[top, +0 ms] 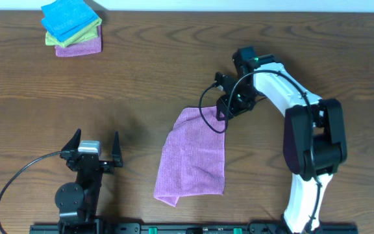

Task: Fold the cloth
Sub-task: 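Raise the right gripper, shaking the hanging cloth, then lay it down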

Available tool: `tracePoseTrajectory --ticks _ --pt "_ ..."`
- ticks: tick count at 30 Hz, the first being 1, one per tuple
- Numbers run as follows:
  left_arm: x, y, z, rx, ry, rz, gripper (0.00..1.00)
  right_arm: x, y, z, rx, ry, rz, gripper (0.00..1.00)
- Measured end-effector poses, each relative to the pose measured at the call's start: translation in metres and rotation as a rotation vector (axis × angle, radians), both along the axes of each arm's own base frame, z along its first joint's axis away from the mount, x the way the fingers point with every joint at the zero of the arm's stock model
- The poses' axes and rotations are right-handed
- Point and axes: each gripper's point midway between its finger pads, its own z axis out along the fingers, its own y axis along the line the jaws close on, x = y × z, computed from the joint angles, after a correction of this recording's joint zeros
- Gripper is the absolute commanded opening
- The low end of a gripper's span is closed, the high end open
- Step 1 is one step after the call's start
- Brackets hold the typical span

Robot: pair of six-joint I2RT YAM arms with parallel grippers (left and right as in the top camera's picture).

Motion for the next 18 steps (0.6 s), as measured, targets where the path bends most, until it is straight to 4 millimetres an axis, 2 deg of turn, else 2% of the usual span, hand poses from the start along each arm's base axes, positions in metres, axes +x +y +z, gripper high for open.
tracePoseTrajectory --ticks 4,9,11,14,18 --pt "0.000 0.000 0.000 0.000 0.000 0.000 0.95 0.004 0.001 -0.003 0.004 -0.013 0.001 0.46" --pt "0.000 0.000 0.000 0.000 0.000 0.000 0.95 0.009 0.003 -0.003 0.013 -0.039 0.005 0.30" --pt "0.000 0.000 0.000 0.000 0.000 0.000 0.95 0.010 0.003 -0.003 0.015 -0.045 0.009 0.21" --pt "0.000 0.000 0.000 0.000 0.000 0.000 0.95 0.012 0.004 -0.003 0.017 -0.052 0.012 0.01" --pt "0.000 0.000 0.000 0.000 0.000 0.000 0.95 0.013 0.004 -0.003 0.019 -0.058 0.011 0.02"
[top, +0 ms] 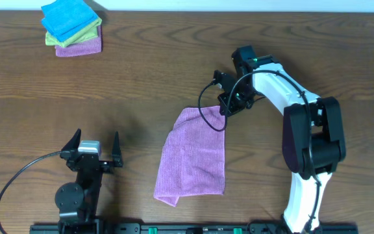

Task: Fold the cloth
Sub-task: 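Raise the right gripper, shaking the hanging cloth, then lay it down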

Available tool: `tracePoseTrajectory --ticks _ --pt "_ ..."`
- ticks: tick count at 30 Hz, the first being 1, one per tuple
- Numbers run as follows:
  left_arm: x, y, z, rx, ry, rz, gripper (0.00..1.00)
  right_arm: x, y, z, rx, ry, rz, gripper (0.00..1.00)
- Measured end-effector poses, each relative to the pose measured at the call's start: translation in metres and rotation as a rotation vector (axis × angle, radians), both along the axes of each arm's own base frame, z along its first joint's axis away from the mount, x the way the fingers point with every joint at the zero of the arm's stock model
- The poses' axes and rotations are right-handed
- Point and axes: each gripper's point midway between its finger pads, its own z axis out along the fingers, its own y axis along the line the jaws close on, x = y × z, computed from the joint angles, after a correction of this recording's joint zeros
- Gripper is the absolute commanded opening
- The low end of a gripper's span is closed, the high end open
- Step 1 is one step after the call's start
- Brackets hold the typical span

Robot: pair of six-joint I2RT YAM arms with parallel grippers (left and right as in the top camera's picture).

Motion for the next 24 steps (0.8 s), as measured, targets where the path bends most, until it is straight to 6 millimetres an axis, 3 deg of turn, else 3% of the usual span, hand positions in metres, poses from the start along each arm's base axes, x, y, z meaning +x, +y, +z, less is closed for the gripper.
tracePoseTrajectory --ticks 5,9,15,20,24 --pt "0.000 0.000 0.000 0.000 0.000 0.000 0.96 0.009 -0.004 -0.002 -0.028 -0.036 -0.014 0.01" --pt "0.000 0.000 0.000 0.000 0.000 0.000 0.95 0.022 -0.021 -0.006 -0.112 -0.074 -0.075 0.01" --pt "0.000 0.000 0.000 0.000 0.000 0.000 0.95 0.042 -0.081 -0.009 -0.270 -0.093 -0.315 0.01" --pt "0.000 0.000 0.000 0.000 0.000 0.000 0.95 0.057 -0.121 0.005 -0.314 -0.091 -0.477 0.01" --pt "0.000 0.000 0.000 0.000 0.000 0.000 0.95 0.075 -0.126 0.034 -0.289 -0.124 -0.519 0.01"
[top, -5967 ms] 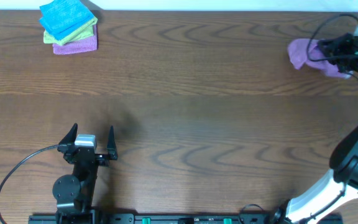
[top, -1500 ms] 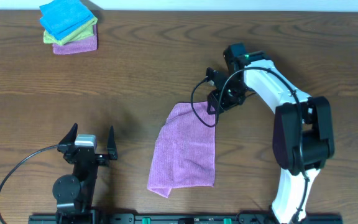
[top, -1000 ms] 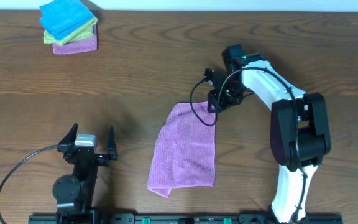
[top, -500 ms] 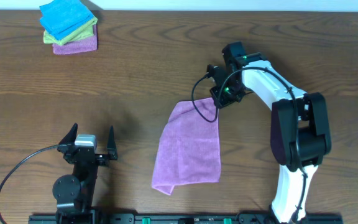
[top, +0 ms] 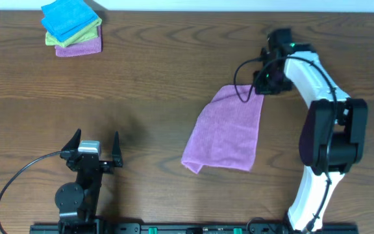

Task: Fold the cloth
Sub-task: 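Raise the right gripper, shaking the hanging cloth, then lay it down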

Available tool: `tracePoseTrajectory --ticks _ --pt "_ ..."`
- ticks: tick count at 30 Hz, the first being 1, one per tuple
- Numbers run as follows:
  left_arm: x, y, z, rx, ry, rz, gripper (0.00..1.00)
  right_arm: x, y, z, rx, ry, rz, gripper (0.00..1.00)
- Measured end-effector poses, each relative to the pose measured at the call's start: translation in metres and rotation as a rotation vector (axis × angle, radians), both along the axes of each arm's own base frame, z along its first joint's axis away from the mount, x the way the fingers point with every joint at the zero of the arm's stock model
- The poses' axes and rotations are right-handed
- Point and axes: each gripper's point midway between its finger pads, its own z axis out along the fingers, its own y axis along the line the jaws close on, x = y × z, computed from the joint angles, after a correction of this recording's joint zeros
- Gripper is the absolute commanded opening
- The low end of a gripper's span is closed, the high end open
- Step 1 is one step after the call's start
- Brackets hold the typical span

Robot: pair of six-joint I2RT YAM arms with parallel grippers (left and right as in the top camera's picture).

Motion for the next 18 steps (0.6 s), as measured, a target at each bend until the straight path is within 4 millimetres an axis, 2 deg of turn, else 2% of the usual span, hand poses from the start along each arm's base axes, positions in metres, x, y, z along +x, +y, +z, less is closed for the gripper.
tracePoseTrajectory --ticks 4,8,11,14,18 --pt "0.000 0.000 0.000 0.000 0.000 0.000 0.95 0.032 0.023 0.039 0.080 -0.118 0.039 0.01" --pt "0.000 0.000 0.000 0.000 0.000 0.000 0.96 0.045 0.052 0.054 0.161 -0.181 0.091 0.01" --pt "0.000 0.000 0.000 0.000 0.000 0.000 0.95 0.041 0.076 0.057 0.223 -0.176 0.133 0.01" --pt "0.000 0.000 0.000 0.000 0.000 0.000 0.95 0.033 0.108 0.060 0.299 -0.164 0.192 0.01" --pt "0.000 0.000 0.000 0.000 0.000 0.000 0.95 0.005 0.172 0.072 0.423 -0.116 0.322 0.01"
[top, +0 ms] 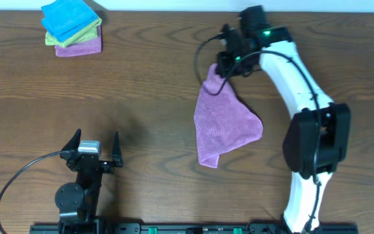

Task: Fold the cloth
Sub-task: 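Raise the right gripper, shaking the hanging cloth, then lay it down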

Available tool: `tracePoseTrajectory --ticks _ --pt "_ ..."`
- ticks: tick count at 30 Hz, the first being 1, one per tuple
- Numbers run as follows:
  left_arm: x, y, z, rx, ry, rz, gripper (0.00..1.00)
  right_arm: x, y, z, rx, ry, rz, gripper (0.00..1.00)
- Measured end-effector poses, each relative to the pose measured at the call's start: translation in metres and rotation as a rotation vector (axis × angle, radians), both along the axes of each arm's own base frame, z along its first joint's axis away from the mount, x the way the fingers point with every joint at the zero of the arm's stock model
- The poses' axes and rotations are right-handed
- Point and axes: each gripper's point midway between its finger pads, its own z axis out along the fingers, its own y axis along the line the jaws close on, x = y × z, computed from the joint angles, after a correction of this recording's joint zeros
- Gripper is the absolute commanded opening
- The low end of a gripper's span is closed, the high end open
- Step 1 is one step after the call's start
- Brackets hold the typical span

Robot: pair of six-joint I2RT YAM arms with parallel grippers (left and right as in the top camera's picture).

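Note:
A purple cloth [226, 123] lies crumpled on the wooden table [141, 97] in the overhead view, narrow at its far end and with a folded flap at its near left corner. My right gripper [220, 70] is shut on the cloth's far corner, towards the back of the table. The left gripper [97, 147] rests open near the front left, well away from the cloth, with nothing between its fingers.
A stack of folded cloths [72, 27], blue on green on purple, sits at the far left corner. The right arm's black cable [203, 49] loops over the cloth's far end. The right arm [304, 97] stretches from its base at the front right.
My right gripper has moved left and farther back with the cloth corner in it. The cloth has swung round beneath it and become more bunched. The left arm is unchanged.
The cloth first lay flat near the table's front centre with my right gripper at its far right corner, and stayed so. Then cloth and gripper stood farther right and back. Now the corner is held towards the back centre, the cloth crumpled below it.

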Motion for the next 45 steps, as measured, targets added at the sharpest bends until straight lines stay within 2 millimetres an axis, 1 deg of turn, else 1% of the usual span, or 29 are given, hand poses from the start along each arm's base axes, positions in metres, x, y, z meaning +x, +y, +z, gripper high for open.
tracePoseTrajectory --ticks 2,4,5,7,8,11,12,13,15,18,20,26,28,30,32,34,35,37,38,39,40,41,42,43,45 --pt "0.000 0.000 0.000 0.000 0.000 0.000 0.95 -0.011 0.022 0.010 0.023 0.003 0.055 0.01" --pt "0.000 0.000 0.000 0.000 0.000 0.000 0.95 -0.021 0.047 0.027 0.044 -0.014 0.121 0.01" --pt "0.000 0.000 0.000 0.000 0.000 0.000 0.95 -0.025 0.061 0.039 0.059 -0.036 0.158 0.01" --pt "0.000 0.000 0.000 0.000 0.000 0.000 0.95 -0.031 0.079 0.062 0.082 -0.073 0.208 0.01" --pt "0.000 0.000 0.000 0.000 0.000 0.000 0.96 -0.034 0.090 0.079 0.097 -0.102 0.235 0.02" --pt "0.000 0.000 0.000 0.000 0.000 0.000 0.95 -0.038 0.101 0.113 0.129 -0.162 0.267 0.02" --pt "0.000 0.000 0.000 0.000 0.000 0.000 0.95 -0.039 0.102 0.130 0.142 -0.188 0.273 0.02" --pt "0.000 0.000 0.000 0.000 0.000 0.000 0.95 -0.039 0.102 0.137 0.145 -0.196 0.273 0.02" --pt "0.000 0.000 0.000 0.000 0.000 0.000 0.96 -0.045 0.099 0.158 0.153 -0.218 0.278 0.02" --pt "0.000 0.000 0.000 0.000 0.000 0.000 0.95 -0.052 0.092 0.175 0.139 -0.226 0.274 0.02" --pt "0.000 0.000 0.000 0.000 0.000 0.000 0.95 -0.050 0.088 0.178 0.111 -0.243 0.259 0.02" --pt "0.000 0.000 0.000 0.000 0.000 0.000 0.95 -0.033 0.066 0.169 -0.035 -0.297 0.185 0.01" --pt "0.000 0.000 0.000 0.000 0.000 0.000 0.95 -0.024 0.056 0.167 -0.094 -0.321 0.152 0.02" --pt "0.000 0.000 0.000 0.000 0.000 0.000 0.95 -0.014 0.037 0.161 -0.178 -0.337 0.102 0.02" --pt "0.000 0.000 0.000 0.000 0.000 0.000 0.95 -0.004 0.012 0.151 -0.265 -0.326 0.045 0.01" --pt "0.000 0.000 0.000 0.000 0.000 0.000 0.95 0.005 -0.024 0.133 -0.361 -0.283 -0.031 0.02" --pt "0.000 0.000 0.000 0.000 0.000 0.000 0.95 0.009 -0.048 0.122 -0.420 -0.250 -0.080 0.02" --pt "0.000 0.000 0.000 0.000 0.000 0.000 0.95 0.011 -0.096 0.103 -0.536 -0.176 -0.186 0.02" --pt "0.000 0.000 0.000 0.000 0.000 0.000 0.95 0.006 -0.131 0.089 -0.623 -0.110 -0.265 0.05" --pt "0.000 0.000 0.000 0.000 0.000 0.000 0.96 0.001 -0.150 0.082 -0.670 -0.066 -0.307 0.21" --pt "0.000 0.000 0.000 0.000 0.000 0.000 0.96 -0.006 -0.175 0.073 -0.725 -0.009 -0.367 0.47" --pt "0.000 0.000 0.000 0.000 0.000 0.000 0.95 -0.013 -0.193 0.066 -0.768 0.038 -0.406 0.72" --pt "0.000 0.000 0.000 0.000 0.000 0.000 0.96 -0.020 -0.207 0.062 -0.801 0.079 -0.432 0.94" --pt "0.000 0.000 0.000 0.000 0.000 0.000 0.95 -0.026 -0.219 0.058 -0.826 0.113 -0.459 0.95" --pt "0.000 0.000 0.000 0.000 0.000 0.000 0.95 -0.029 -0.224 0.058 -0.829 0.129 -0.485 0.97"
